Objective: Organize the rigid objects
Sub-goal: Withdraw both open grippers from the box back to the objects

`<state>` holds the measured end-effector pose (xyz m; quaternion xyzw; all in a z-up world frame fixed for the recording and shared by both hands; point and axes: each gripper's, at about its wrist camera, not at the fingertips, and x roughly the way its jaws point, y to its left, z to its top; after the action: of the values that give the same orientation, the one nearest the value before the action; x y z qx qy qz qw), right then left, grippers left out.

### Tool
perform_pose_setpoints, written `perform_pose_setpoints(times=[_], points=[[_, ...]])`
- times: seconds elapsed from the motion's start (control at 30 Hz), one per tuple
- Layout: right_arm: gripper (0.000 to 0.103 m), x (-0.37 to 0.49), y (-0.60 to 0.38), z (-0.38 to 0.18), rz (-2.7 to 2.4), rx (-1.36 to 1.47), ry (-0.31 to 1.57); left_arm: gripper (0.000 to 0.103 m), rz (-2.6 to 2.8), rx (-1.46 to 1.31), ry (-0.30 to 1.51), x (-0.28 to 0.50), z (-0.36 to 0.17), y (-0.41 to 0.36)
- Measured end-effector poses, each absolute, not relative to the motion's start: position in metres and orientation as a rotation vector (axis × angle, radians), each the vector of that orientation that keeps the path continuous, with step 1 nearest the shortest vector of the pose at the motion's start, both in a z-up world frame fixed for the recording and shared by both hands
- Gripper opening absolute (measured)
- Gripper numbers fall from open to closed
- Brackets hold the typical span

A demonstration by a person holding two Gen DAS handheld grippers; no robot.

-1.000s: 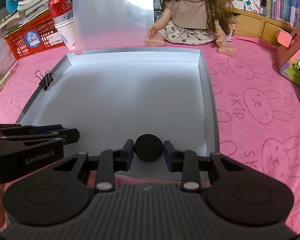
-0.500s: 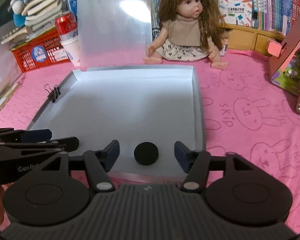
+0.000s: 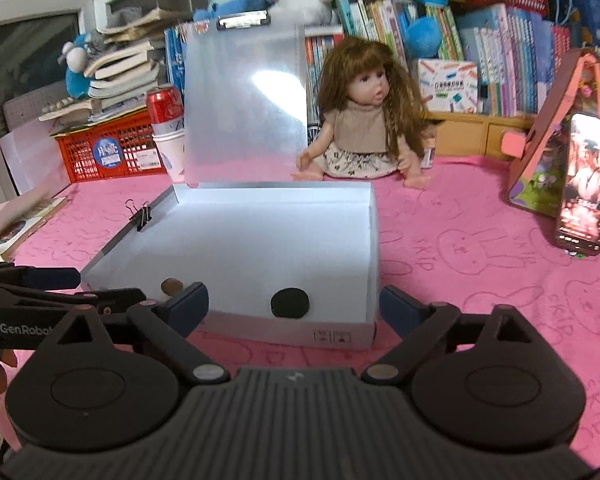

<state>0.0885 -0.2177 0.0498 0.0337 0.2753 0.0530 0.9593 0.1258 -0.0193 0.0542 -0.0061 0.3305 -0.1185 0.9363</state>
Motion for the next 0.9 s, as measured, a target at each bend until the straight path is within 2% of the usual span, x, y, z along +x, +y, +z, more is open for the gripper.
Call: perform_pose_setpoints(times=[0.2,0.9], points=[[0.103,0.062,-0.217,0.046,0.100,0.043,0.495,0.090,-0.274,-0.043,0.615,0.092,0.049,-0.011],[0.103,-0.005,-0.224,0.018,-0.003,0.021,0.346,0.093,-0.194,0.023,0.508,0.014,0.027,0.013]])
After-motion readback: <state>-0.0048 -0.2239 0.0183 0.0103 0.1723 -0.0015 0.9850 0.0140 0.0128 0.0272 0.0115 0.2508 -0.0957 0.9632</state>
